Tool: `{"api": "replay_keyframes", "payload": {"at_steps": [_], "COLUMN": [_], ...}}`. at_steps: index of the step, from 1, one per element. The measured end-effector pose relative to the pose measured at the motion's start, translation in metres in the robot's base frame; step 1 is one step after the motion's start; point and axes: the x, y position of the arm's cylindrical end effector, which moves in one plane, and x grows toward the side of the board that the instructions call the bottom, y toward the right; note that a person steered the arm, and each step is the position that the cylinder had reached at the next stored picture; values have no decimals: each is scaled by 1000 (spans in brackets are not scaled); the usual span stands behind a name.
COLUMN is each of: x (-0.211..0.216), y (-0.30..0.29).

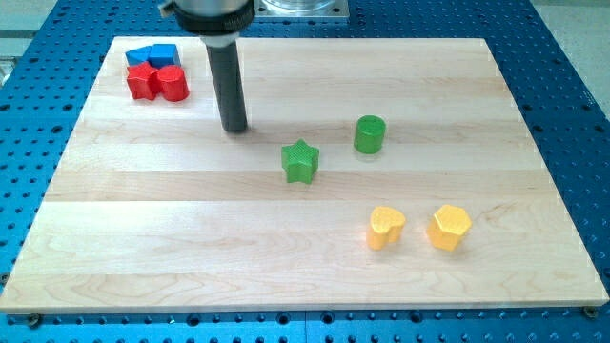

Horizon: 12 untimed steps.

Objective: Push the green star into the green circle

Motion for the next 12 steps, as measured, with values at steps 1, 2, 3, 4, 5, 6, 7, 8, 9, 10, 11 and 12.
{"api": "replay_keyframes", "payload": {"at_steps": [1,2,3,4,5,6,7,8,9,10,11,12], "x": [8,2,-12,-72,-100,-94,-55,-2,54,72,54,24], "y": [71,162,214,163,49,-6,-20,-13,-4,35,105,156]}}
